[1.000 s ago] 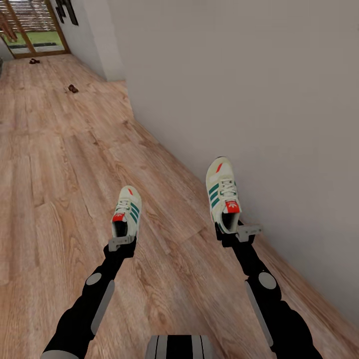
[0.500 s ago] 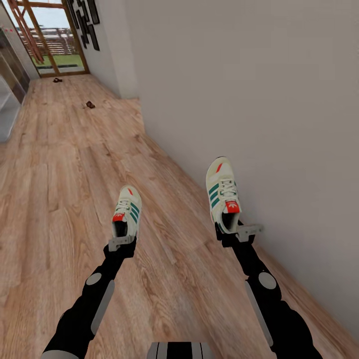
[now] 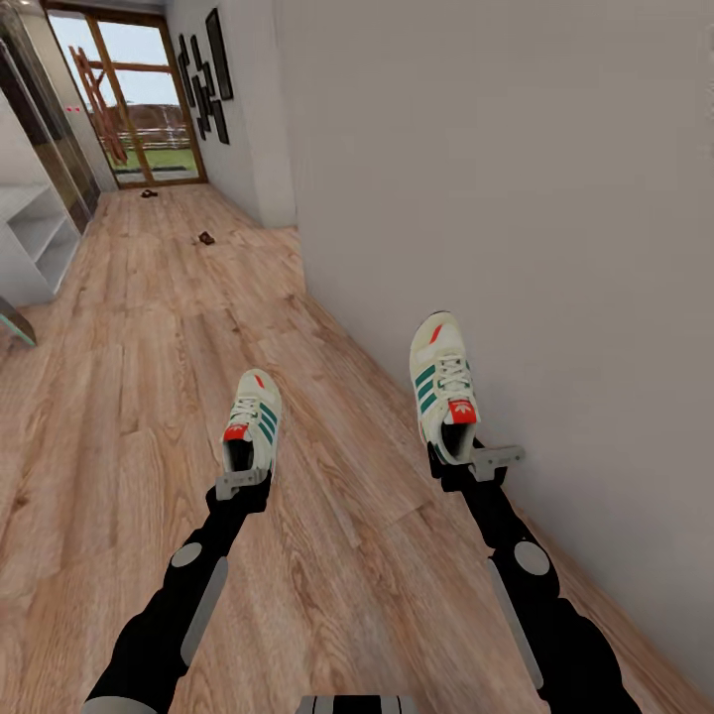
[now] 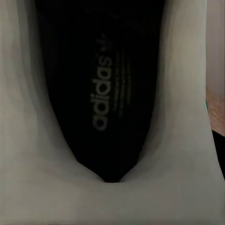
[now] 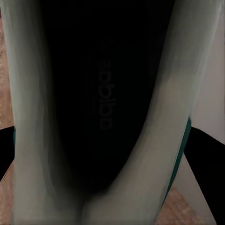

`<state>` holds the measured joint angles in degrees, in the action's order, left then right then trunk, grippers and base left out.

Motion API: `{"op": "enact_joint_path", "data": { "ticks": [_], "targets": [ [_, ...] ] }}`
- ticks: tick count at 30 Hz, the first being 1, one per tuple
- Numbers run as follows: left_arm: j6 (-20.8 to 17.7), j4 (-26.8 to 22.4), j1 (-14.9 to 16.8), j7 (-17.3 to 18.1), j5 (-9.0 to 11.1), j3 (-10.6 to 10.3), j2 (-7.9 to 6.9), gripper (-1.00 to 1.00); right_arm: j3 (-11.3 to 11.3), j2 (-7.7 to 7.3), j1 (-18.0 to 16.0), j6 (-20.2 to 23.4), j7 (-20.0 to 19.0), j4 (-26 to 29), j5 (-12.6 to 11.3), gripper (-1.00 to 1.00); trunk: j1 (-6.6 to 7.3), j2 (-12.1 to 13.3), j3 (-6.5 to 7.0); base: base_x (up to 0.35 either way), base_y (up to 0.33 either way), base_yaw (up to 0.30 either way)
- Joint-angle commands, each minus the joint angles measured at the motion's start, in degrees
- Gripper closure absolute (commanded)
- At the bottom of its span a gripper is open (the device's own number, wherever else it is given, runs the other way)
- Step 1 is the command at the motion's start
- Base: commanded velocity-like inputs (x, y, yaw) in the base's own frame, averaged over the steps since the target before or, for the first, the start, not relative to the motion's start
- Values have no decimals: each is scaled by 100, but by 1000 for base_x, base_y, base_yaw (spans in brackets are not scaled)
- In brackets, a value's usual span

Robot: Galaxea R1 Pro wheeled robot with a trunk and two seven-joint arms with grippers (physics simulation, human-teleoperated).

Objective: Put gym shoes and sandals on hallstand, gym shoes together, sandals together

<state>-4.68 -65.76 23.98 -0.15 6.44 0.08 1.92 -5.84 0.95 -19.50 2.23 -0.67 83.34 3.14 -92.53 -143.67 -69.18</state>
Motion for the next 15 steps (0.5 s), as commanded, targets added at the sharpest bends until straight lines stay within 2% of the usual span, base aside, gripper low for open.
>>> {"op": "enact_joint_path", "data": {
  "ticks": [1, 15],
  "targets": [
    [-33, -7, 1, -2, 60, 1, 1, 100, 3, 1, -1, 23, -10, 7, 30, 100, 3, 0, 27, 0, 0, 108],
    [-33, -7, 1, -2, 66, 1, 1, 100, 3, 1, -1, 23, -9, 7, 29, 100, 39, 19, 464, 0, 0, 102]
  ]
}}
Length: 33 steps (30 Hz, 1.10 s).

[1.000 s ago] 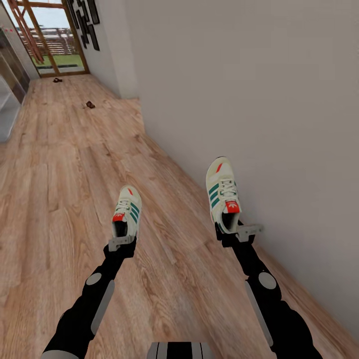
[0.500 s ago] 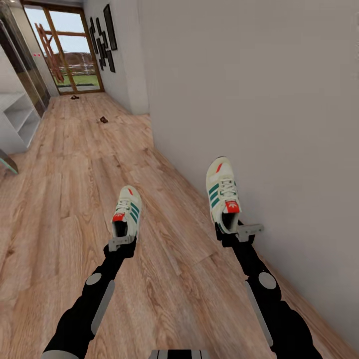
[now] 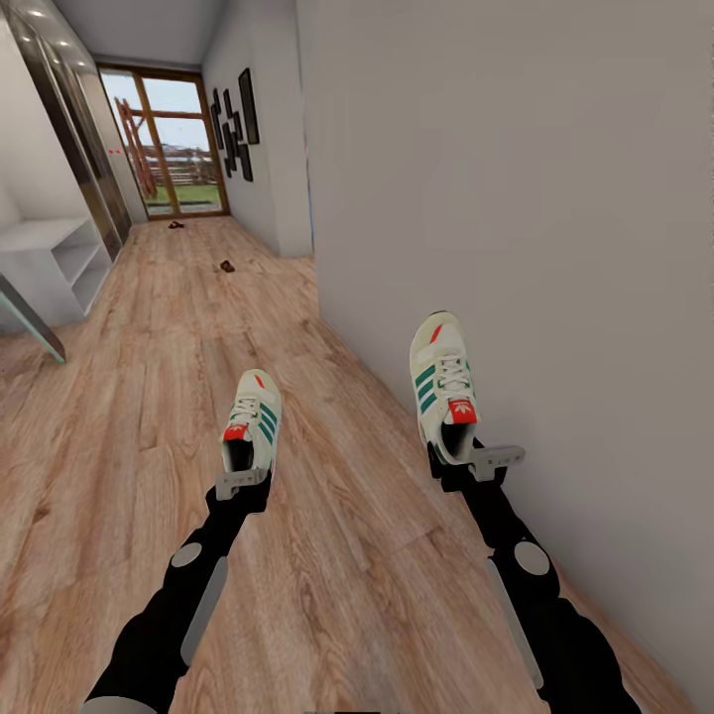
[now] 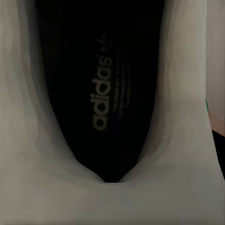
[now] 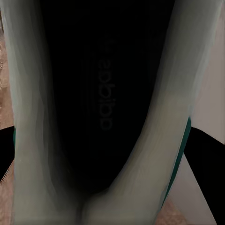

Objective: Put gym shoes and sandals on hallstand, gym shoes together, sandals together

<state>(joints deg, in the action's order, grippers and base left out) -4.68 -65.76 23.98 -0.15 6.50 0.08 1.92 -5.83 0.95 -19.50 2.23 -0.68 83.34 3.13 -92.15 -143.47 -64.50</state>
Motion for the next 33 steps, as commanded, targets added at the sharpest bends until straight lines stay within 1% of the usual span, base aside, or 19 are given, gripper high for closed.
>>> {"op": "enact_joint_path", "data": {
  "ticks": [1, 18, 33],
  "targets": [
    [-33, -7, 1, -2, 60, 1, 1, 100, 3, 2, -1, 23, -8, 7, 30, 100, 3, 0, 27, 0, 0, 98],
    [-33, -7, 1, -2, 62, 1, 1, 100, 3, -1, -1, 23, -9, 7, 32, 100, 47, 23, 558, 0, 0, 97],
    [-32, -7, 1, -2, 62, 1, 1, 100, 3, 1, -1, 23, -11, 7, 31, 100, 377, 624, 963, 0, 0, 95]
  ]
}}
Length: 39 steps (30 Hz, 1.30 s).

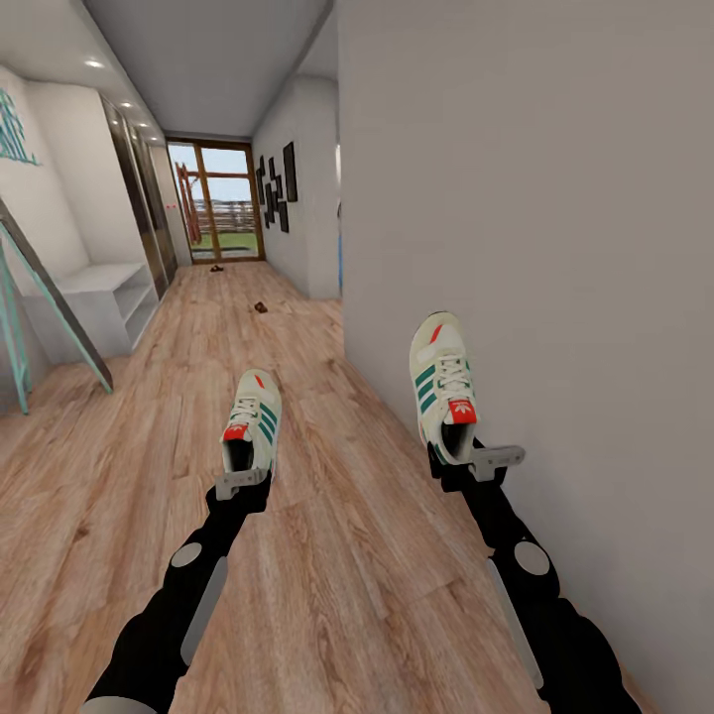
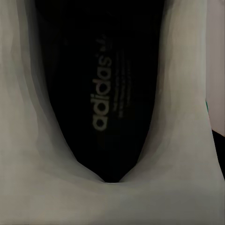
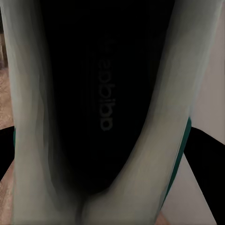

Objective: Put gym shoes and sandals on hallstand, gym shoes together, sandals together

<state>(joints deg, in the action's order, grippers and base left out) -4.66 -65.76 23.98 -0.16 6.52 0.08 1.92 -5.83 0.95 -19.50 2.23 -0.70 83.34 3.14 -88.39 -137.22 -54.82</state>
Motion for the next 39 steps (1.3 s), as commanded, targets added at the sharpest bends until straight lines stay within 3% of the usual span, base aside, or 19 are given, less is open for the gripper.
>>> {"op": "enact_joint_path", "data": {
  "ticks": [1, 12, 20, 39],
  "targets": [
    [-31, -7, 2, -2, 60, 1, 1, 100, 3, 0, -1, 23, -7, 7, 30, 100, 2, -1, 4, 0, 0, 87],
    [-26, 6, 2, -2, 66, 1, 17, 100, 2, -7, -1, 23, -9, -1, 38, 100, 2, -1, 17, 63, -16, 11],
    [-28, 10, 2, -2, 68, 1, 19, 100, 3, -7, -1, 30, -9, -1, 38, 100, 2, -1, 21, 325, -65, 26],
    [-29, 10, 2, -2, 68, 0, 26, 100, 3, -7, -1, 31, -9, -2, 38, 100, 2, -1, 131, 347, -1, 213]
  ]
}}
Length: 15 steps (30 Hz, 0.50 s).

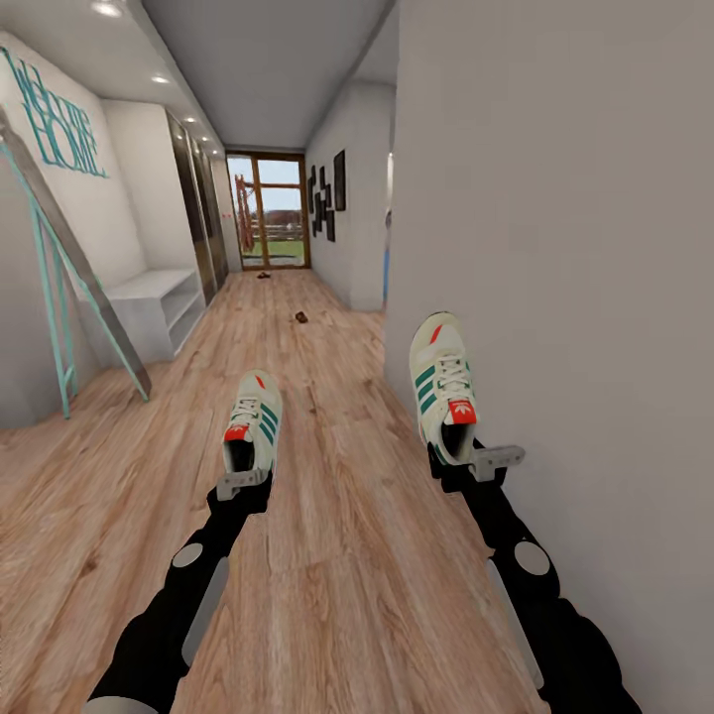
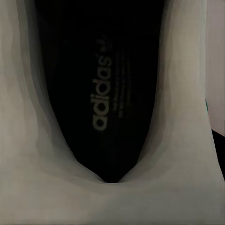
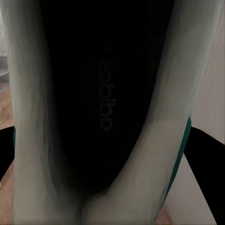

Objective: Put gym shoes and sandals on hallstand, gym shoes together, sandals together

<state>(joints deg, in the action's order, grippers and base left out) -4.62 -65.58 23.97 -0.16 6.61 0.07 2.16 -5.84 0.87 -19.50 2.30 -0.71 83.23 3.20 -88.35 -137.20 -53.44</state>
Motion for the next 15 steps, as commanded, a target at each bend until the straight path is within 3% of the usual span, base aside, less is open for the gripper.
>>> {"op": "enact_joint_path", "data": {
  "ticks": [1, 5, 15],
  "targets": [
    [-31, -8, 3, -2, 59, 1, 3, 100, 4, 1, -1, 24, -8, 9, 31, 100, -2, -2, 0, 347, 0, 220],
    [-30, -8, 3, -2, 59, -6, 3, 100, 4, 1, -1, 22, -8, 9, 31, 100, -2, -2, 24, 262, 0, 220],
    [-30, -8, 3, -2, 53, -7, 4, 100, 4, 1, -1, 23, -8, 11, 31, 100, -2, -2, 86, 25, 0, 220]
  ]
}}
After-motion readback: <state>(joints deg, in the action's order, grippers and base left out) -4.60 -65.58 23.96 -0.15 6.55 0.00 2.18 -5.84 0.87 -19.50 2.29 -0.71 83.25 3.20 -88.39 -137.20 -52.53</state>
